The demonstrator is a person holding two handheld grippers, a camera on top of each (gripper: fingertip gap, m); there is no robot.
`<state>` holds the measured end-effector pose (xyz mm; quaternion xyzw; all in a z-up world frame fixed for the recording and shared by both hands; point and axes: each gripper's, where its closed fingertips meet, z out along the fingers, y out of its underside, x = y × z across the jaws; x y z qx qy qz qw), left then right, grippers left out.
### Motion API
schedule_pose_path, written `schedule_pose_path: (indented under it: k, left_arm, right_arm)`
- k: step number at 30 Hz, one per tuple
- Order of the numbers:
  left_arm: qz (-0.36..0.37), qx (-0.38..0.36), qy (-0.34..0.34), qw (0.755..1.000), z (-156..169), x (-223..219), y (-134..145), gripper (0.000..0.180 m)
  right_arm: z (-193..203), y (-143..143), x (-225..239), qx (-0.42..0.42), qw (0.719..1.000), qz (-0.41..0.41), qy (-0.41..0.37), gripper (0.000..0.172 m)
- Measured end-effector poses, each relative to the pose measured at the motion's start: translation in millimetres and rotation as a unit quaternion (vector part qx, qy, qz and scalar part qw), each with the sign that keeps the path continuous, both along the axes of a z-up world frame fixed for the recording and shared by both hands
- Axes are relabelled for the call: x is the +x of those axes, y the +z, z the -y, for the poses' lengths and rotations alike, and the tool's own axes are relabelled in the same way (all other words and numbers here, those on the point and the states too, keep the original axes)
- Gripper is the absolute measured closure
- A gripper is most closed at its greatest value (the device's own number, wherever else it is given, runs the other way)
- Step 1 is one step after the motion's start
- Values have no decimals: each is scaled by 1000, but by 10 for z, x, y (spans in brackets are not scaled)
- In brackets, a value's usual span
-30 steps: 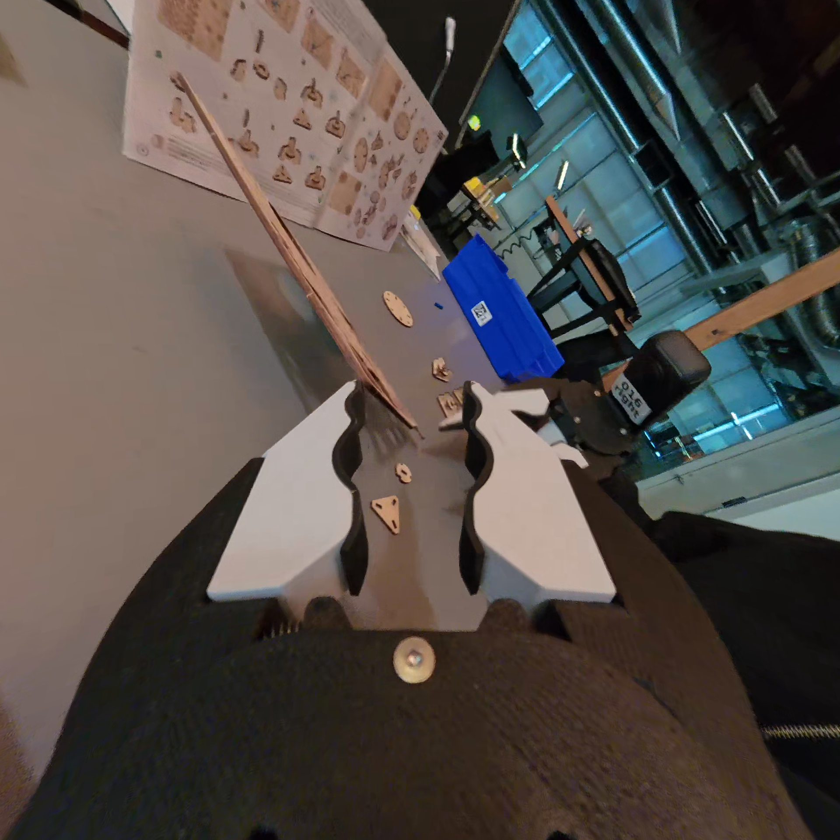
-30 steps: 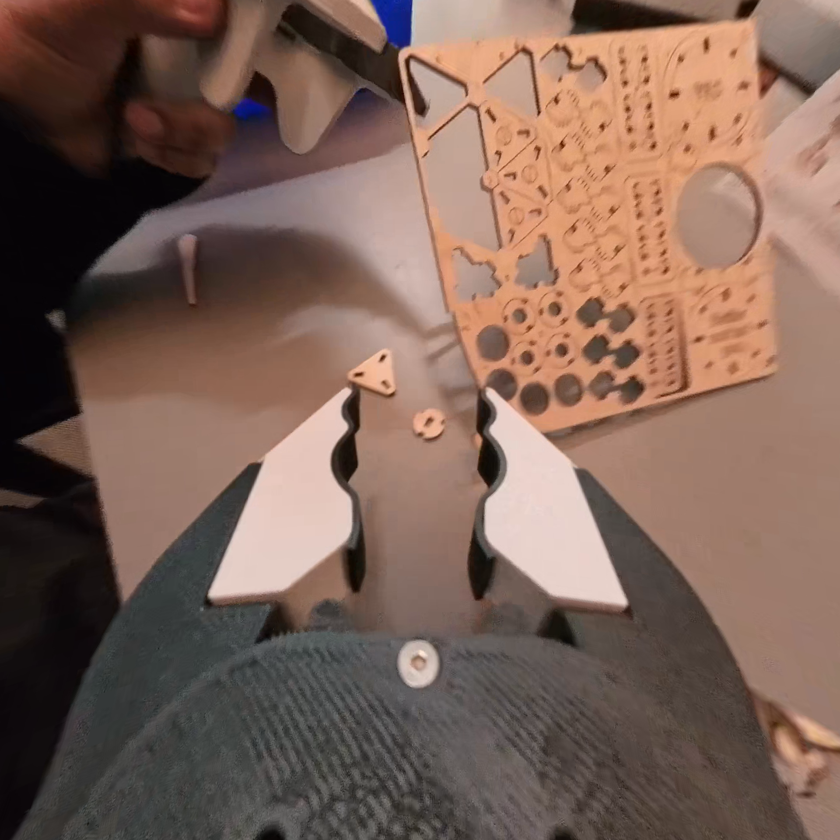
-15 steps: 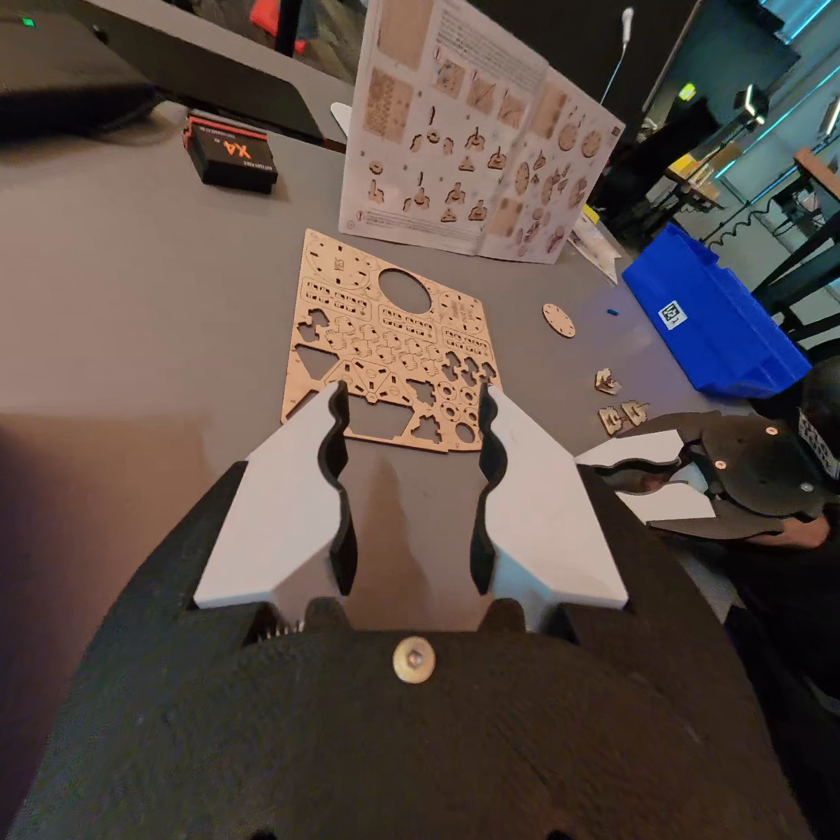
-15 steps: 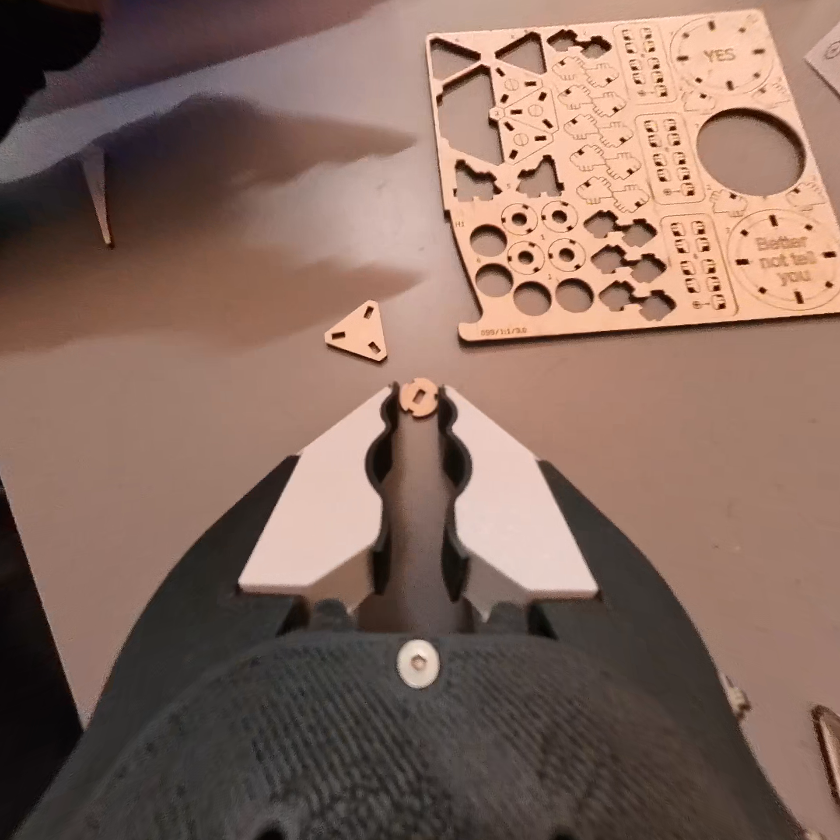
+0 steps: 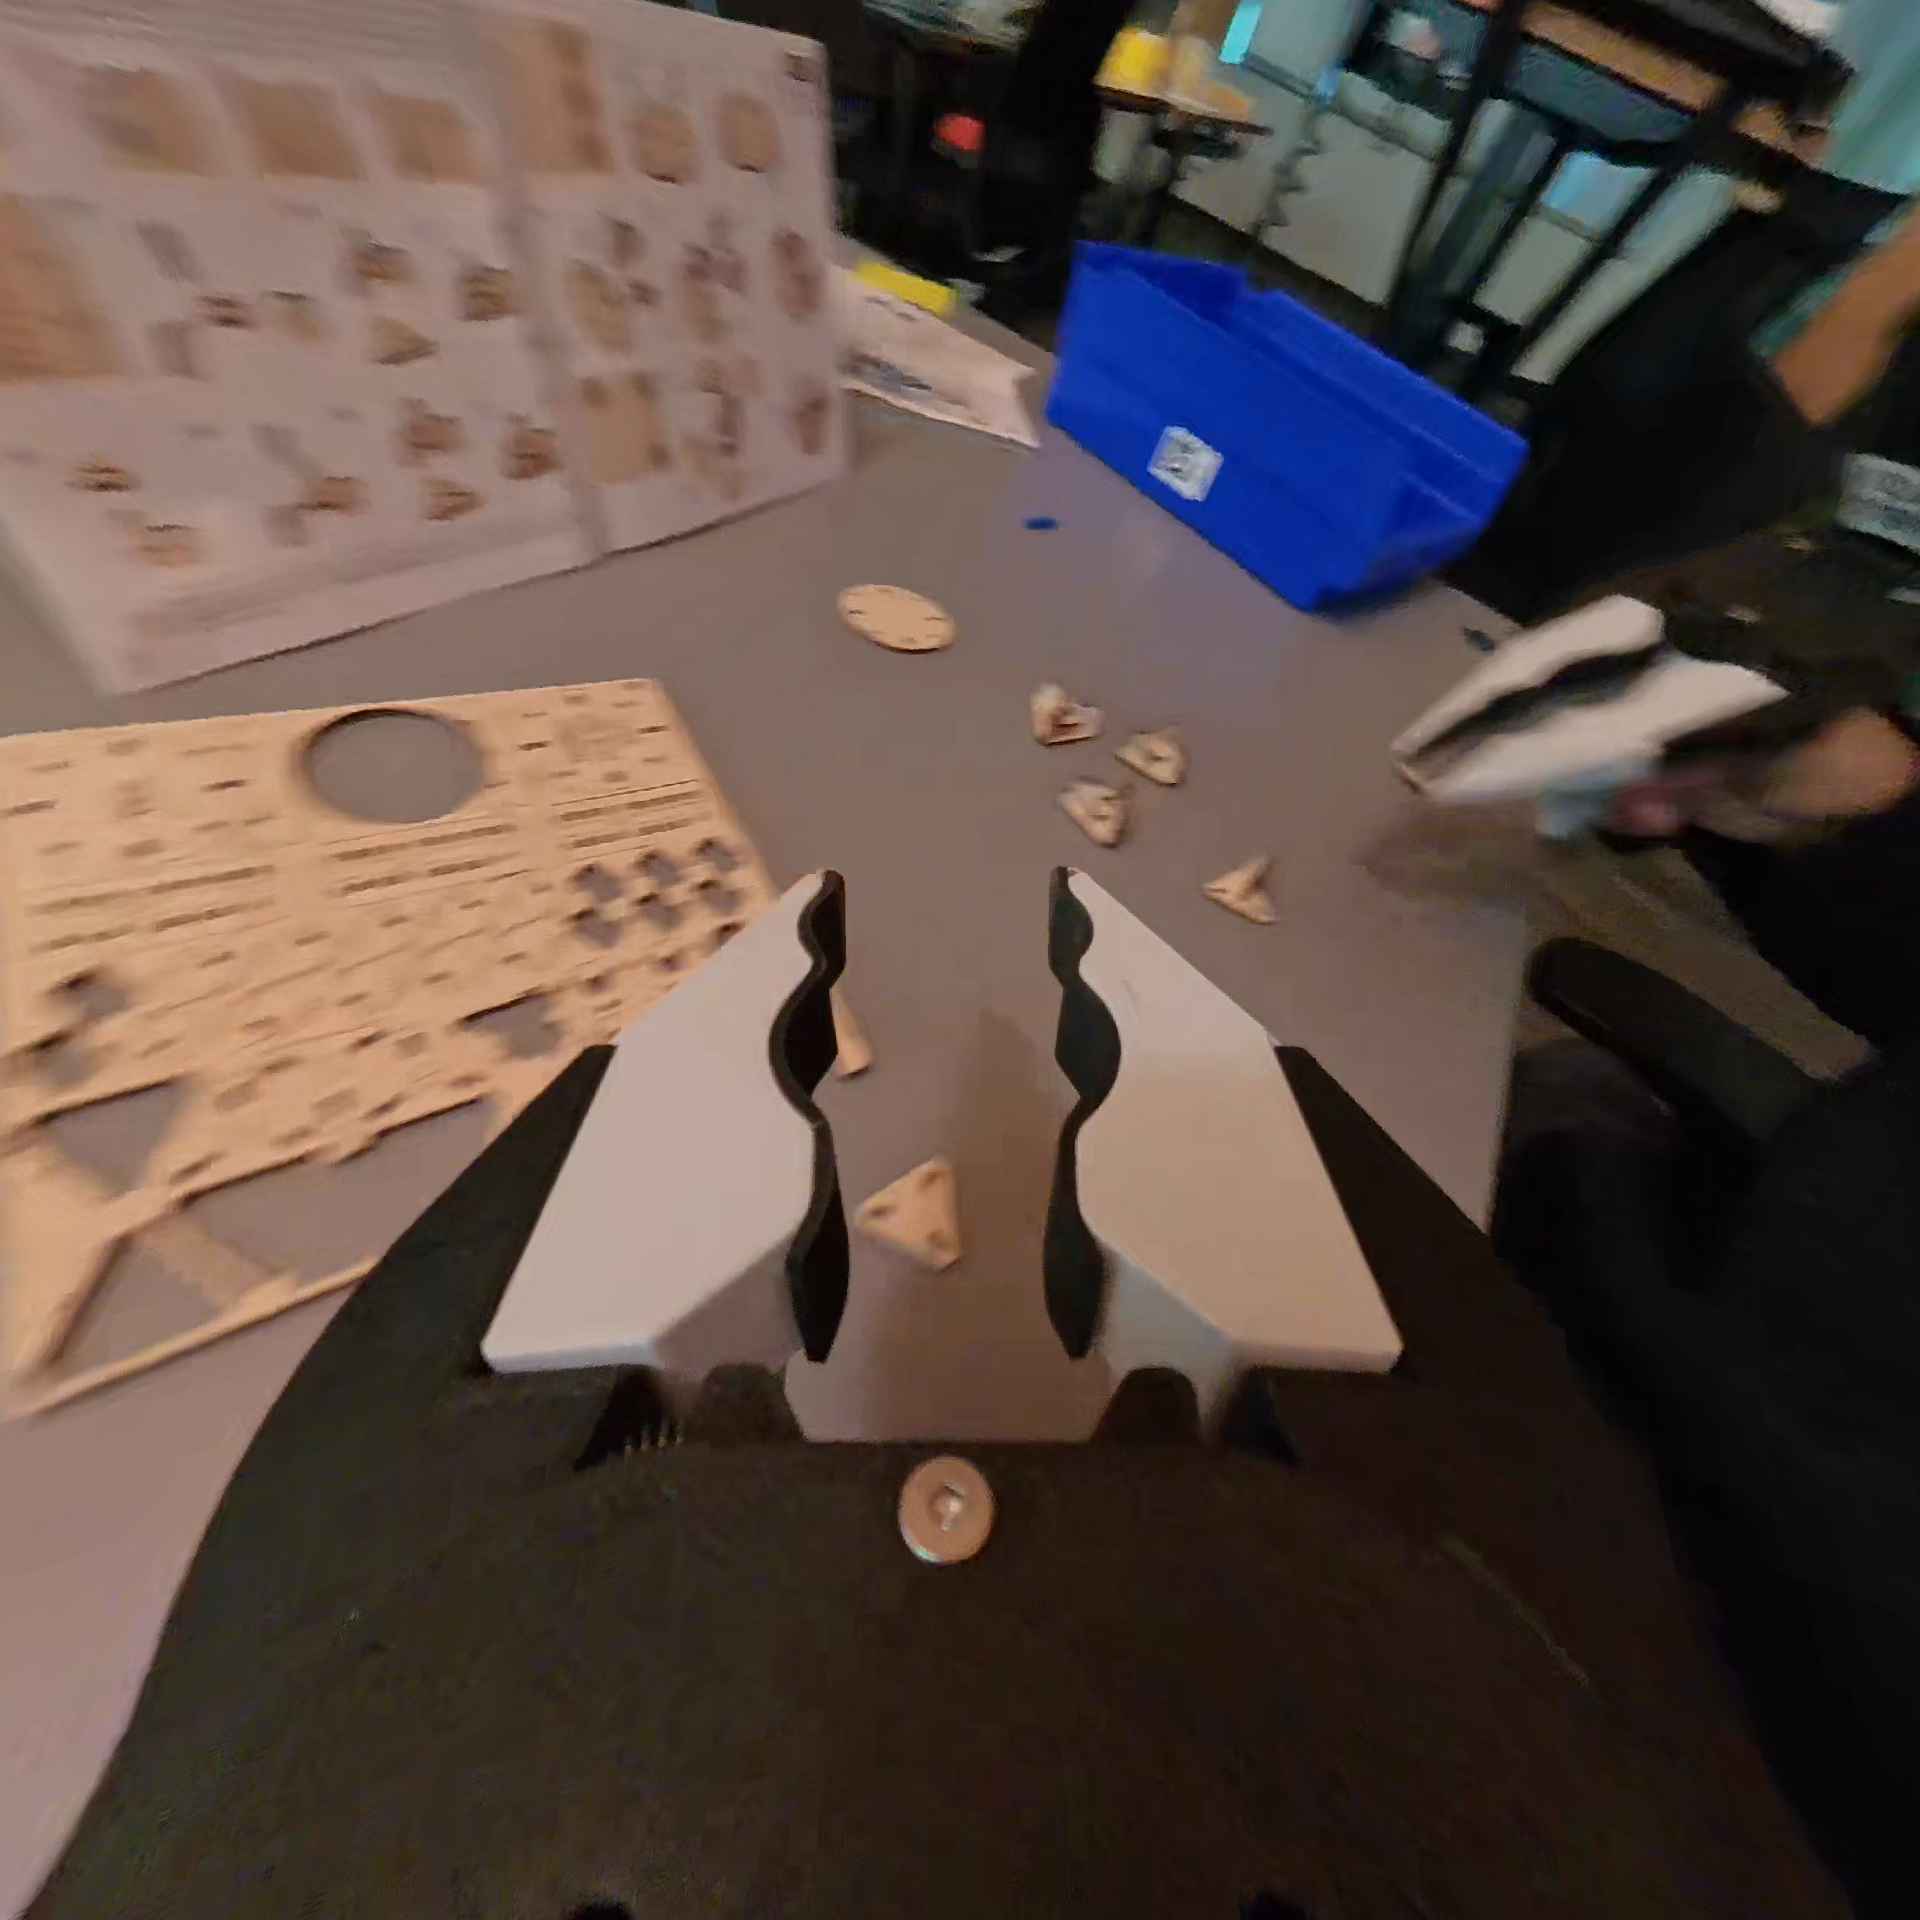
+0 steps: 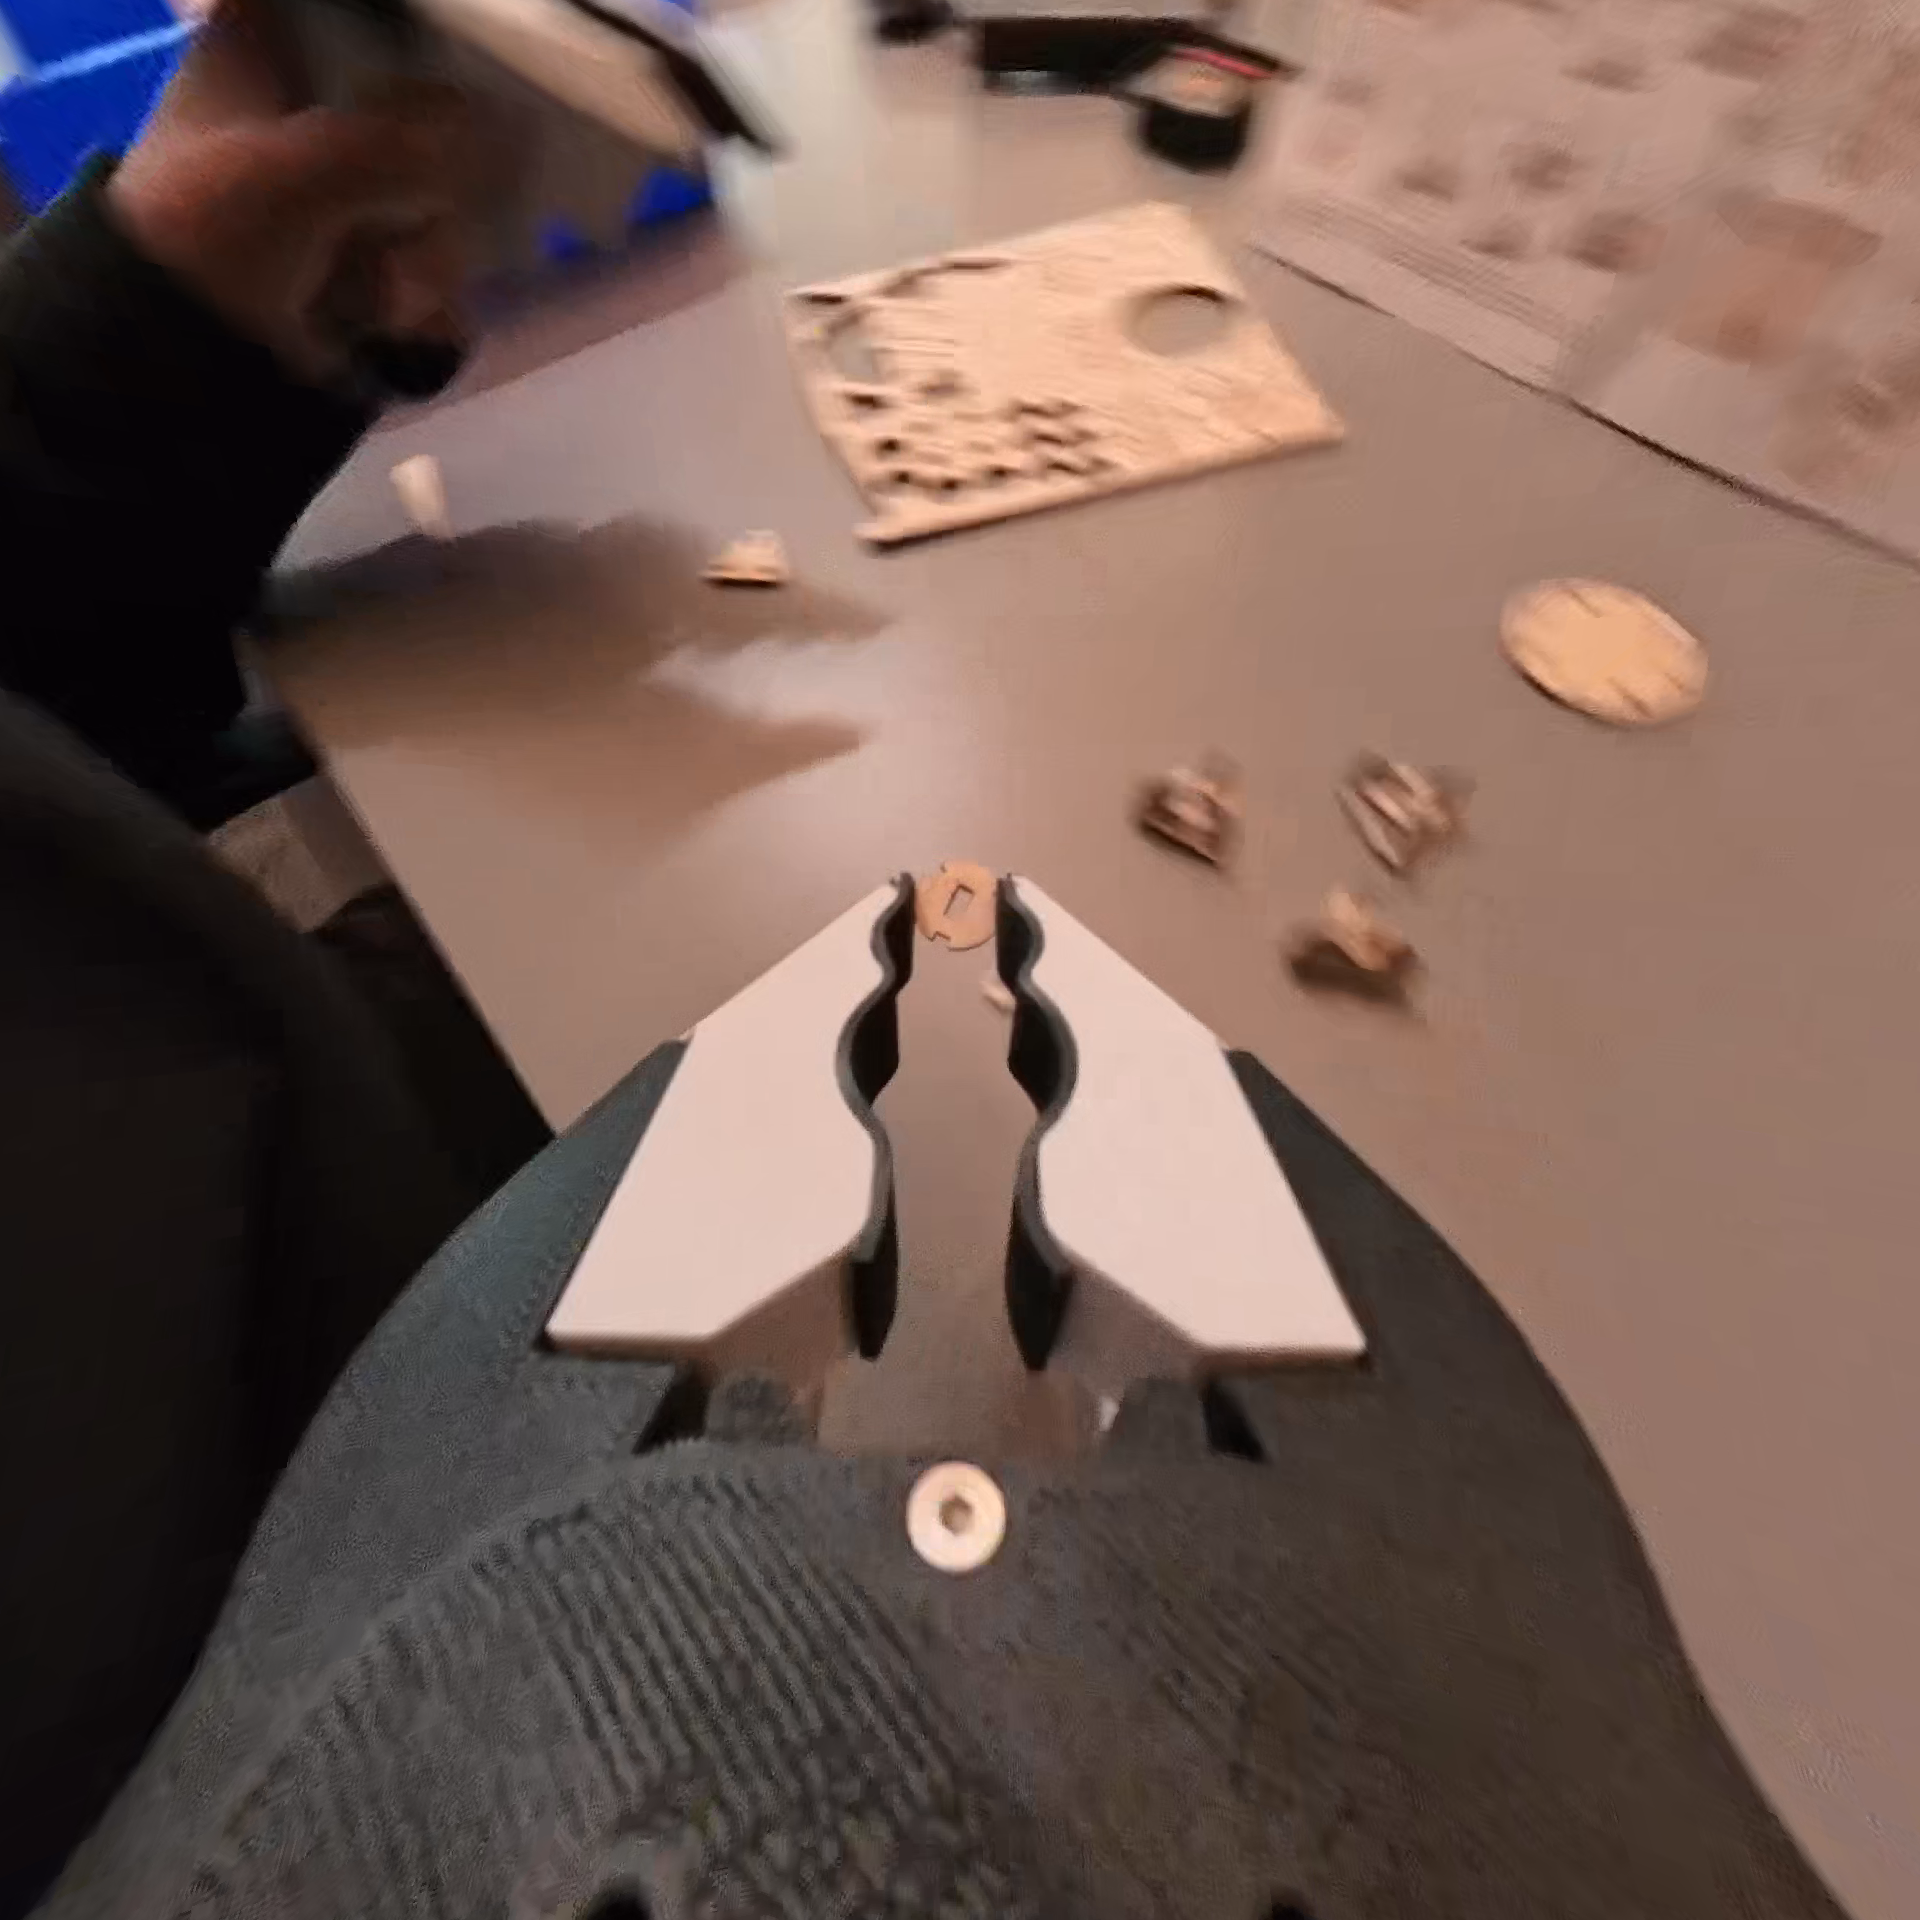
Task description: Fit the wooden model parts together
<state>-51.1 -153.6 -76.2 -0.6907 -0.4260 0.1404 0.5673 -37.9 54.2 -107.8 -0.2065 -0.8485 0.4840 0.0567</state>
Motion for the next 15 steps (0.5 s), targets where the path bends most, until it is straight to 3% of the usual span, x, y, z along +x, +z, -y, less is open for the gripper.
schedule_pose_path:
  k: [2, 5, 9, 15]
  left_arm:
    - [7, 17, -59, 998, -437, 48, -28, 142]
    - [43, -2, -128, 991, -1045, 131, -243, 143]
    - [76, -59, -177, 980, -1609, 184, -537, 145]
    - [86, -78, -193, 974, -1914, 110, -686, 151]
  right_arm:
    - [-440, -54, -194, -20, 997, 42, -65, 158]
    - [-607, -103, -204, -50, 995, 54, -75, 158]
    - [-360, -325, -131, 3, 1000, -3, -12, 158]
    - [42, -353, -120, 23, 991, -65, 115, 157]
